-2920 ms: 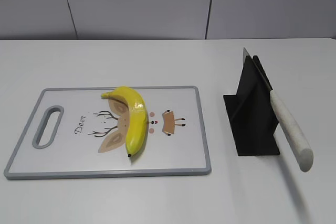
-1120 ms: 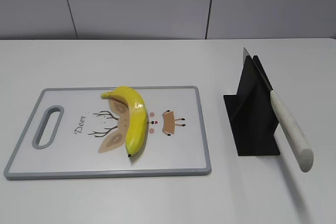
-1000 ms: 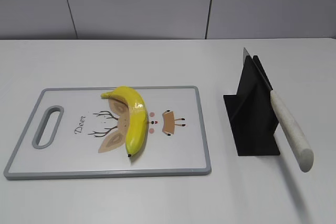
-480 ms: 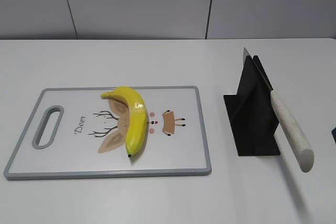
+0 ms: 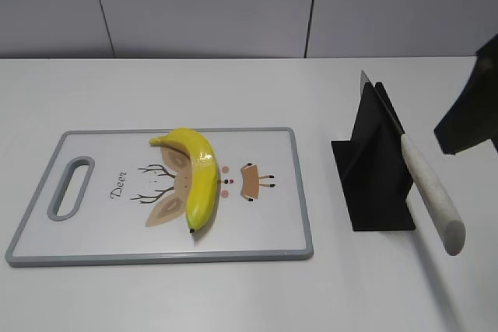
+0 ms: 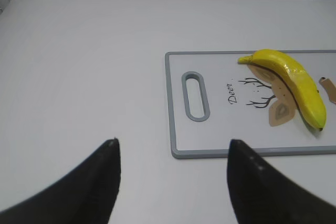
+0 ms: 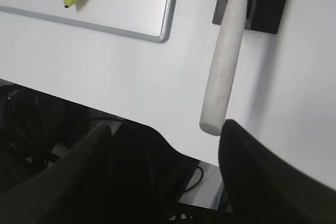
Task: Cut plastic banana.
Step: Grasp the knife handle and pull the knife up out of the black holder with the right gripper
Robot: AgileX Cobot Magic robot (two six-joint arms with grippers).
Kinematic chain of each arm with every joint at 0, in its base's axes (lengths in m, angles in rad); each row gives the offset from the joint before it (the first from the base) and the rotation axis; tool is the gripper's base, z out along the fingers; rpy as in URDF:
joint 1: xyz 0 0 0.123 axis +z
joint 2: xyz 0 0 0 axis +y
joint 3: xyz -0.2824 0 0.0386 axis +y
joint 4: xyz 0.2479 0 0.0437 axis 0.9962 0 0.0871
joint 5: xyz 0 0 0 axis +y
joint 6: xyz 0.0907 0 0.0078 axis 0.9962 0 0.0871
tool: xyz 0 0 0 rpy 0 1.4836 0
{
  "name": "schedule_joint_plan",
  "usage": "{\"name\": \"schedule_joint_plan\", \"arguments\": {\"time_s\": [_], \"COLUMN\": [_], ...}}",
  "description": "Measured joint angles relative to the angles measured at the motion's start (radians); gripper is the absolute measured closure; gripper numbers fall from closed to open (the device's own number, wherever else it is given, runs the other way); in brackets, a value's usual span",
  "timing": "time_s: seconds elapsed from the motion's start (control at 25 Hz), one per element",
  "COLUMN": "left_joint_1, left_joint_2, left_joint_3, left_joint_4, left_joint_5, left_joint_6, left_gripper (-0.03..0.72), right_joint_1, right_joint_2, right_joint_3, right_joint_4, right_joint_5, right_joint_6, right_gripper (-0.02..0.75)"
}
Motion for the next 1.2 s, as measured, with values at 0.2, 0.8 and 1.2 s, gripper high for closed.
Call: {"name": "schedule_joint_plan", "arguments": {"time_s": [0.2, 0.8, 1.2], "left_joint_1": [0.0, 0.0, 0.0], "left_joint_2": [0.001, 0.001, 0.001], "left_joint_3": [0.0, 0.0, 0.0], "left_joint_4": [0.0, 0.0, 0.0], "left_joint_5": [0.0, 0.0, 0.0], "left_joint_6": [0.0, 0.0, 0.0], "left_gripper": [0.086, 0.097, 0.097], "right_joint_1": [0.154, 0.194, 0.194], "right_joint_2": [0.12, 0.405, 0.511], "right_joint_3": [-0.058, -0.072, -0.069], "right_joint_4": [-0.153, -0.322, -0.323], "right_joint_5": [-0.001, -0.002, -0.002], "right_joint_6": [0.124, 0.256, 0.283], "right_gripper": [0.263, 0.269, 0.393]}}
